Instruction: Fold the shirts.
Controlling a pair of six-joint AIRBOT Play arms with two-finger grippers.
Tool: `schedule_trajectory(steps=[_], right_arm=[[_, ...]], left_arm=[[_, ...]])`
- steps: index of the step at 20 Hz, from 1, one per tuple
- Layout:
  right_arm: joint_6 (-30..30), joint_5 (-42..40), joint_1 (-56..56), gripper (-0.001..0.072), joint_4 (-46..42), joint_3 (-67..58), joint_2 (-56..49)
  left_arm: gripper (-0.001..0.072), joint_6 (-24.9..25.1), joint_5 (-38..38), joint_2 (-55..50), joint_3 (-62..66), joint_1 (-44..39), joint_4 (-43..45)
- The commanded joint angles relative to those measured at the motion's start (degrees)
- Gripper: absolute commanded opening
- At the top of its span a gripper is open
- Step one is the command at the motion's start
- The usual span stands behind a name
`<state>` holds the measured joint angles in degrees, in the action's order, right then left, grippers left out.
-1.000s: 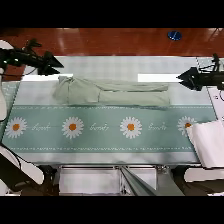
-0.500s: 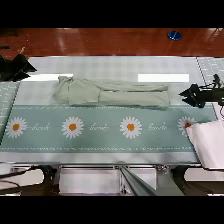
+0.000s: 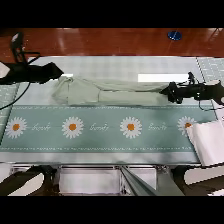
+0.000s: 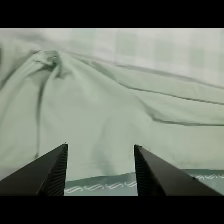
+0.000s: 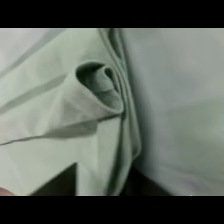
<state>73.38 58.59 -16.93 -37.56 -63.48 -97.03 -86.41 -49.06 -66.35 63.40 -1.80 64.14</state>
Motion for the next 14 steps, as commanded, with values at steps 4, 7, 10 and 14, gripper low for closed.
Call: schedule_trajectory(steps=[4,7,10,14], right_arm=[[-0.7,11.0,1.7,0.002,-4.5,-5.9,4.0],[1.7,14.8,1.6,0.002,-17.8,-3.6,15.7],[2.0,14.3,1.6,0.002,-19.3,5.1,34.2],[5.9,16.0,1.7,0.002,-15.6,15.8,57.0]], left_arm=[[0.0117,1.1,5.6,-2.1,-0.7,-8.6,-1.5],[0.0017,1.2,6.0,-3.9,-0.7,-11.8,-5.5],[0.0017,1.5,6.0,-9.0,0.2,-17.9,-9.9],[0.0017,2.4,3.8,-22.2,9.9,-30.6,-10.7]])
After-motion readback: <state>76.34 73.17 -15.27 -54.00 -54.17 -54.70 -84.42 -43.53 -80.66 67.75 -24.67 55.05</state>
